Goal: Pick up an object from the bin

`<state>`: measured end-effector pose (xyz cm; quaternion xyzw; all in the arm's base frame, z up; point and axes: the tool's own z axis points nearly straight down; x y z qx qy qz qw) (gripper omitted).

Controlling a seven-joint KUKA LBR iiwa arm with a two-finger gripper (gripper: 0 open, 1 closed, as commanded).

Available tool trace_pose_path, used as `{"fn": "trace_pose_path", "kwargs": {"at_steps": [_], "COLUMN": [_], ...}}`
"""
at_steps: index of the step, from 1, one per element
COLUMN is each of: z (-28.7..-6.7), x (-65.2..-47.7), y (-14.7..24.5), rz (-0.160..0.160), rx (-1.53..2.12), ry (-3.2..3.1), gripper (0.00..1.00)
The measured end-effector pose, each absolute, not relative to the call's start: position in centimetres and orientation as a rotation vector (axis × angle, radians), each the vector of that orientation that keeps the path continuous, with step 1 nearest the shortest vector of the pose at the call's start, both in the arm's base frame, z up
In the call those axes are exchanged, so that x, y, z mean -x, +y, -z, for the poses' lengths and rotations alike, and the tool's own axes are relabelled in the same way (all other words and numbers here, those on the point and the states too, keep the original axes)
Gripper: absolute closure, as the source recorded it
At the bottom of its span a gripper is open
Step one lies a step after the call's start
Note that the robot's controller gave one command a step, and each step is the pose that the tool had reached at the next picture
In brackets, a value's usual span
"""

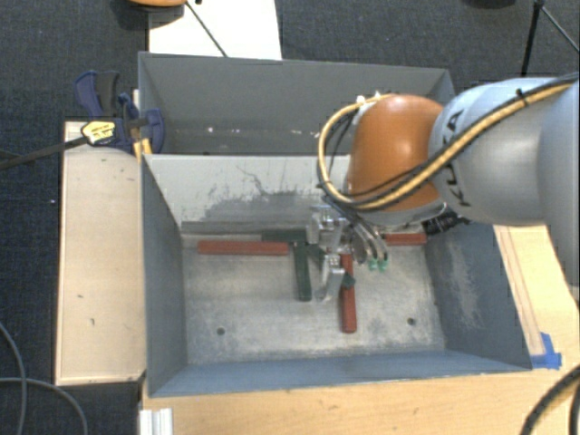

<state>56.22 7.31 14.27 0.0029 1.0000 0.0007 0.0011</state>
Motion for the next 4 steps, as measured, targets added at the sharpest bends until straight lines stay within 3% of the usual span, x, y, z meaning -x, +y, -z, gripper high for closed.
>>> {"fn": "trace_pose_path", "kwargs": {"at_steps": [1,2,3,4], "z": [-14.3,-13.1,-10.3,-8.5], "x": [-56.2,-56.1,-55.8,-56.6], "y": [7.3,6.2,4.1,4.3], "rz": [-0.002,-0.002,0.004,-0.001], "rx": [-0.01,0.291,0.779,0.914], "ry": [3.139,3.124,3.042,3.002], "gripper": [0.0,0.0,0.0,0.0]}}
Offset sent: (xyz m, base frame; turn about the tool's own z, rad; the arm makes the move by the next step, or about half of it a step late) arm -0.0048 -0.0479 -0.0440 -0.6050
